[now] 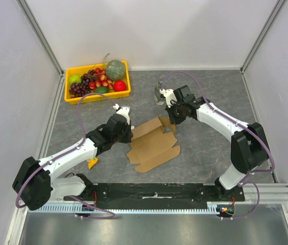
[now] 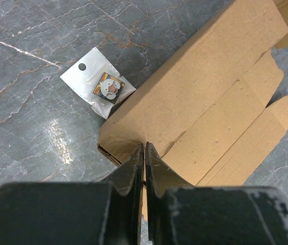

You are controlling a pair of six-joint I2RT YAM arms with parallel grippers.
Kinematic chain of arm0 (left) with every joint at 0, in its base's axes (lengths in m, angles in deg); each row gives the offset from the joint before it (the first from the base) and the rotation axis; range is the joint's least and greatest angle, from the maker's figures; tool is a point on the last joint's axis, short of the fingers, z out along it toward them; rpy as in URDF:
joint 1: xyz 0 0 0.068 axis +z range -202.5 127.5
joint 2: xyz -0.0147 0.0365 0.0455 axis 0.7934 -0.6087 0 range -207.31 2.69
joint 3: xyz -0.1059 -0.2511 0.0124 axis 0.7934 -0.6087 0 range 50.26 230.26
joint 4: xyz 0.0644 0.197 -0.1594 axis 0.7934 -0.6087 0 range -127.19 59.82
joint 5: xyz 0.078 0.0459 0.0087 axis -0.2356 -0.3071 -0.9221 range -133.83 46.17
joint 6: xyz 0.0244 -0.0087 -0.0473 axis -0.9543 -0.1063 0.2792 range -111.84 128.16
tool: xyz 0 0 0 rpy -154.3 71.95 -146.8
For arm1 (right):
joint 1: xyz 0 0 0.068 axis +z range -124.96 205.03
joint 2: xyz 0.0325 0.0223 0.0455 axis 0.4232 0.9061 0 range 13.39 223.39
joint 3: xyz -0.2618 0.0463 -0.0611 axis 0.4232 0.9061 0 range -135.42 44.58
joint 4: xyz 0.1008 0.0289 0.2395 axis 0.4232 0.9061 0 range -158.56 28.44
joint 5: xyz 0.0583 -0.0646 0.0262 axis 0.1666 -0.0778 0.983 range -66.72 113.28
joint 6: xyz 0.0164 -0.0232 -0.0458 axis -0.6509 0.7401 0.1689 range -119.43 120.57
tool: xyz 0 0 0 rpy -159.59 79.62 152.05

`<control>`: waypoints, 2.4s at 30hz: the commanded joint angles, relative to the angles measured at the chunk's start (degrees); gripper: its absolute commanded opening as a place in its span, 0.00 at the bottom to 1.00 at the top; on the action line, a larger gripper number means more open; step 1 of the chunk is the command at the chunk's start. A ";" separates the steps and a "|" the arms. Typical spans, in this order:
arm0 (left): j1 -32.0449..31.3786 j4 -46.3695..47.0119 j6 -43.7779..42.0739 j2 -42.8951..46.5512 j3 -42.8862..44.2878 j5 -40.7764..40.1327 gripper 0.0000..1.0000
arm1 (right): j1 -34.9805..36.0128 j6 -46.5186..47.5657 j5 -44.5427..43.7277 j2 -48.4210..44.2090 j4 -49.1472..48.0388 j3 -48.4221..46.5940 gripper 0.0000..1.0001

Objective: Fold the paper box

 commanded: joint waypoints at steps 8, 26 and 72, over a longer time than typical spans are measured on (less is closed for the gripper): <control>0.02 -1.78 1.35 -1.54 0.11 -0.25 0.09 | 1.98 -0.58 0.07 -1.25 3.61 -4.29 0.02; 0.10 -1.52 1.35 -1.97 -0.68 0.28 0.10 | 5.59 -5.32 0.60 -1.25 1.24 0.45 0.06; 0.01 -2.13 0.56 -2.85 -0.32 1.33 0.07 | 3.13 -9.46 -7.23 -11.54 -27.85 23.57 0.64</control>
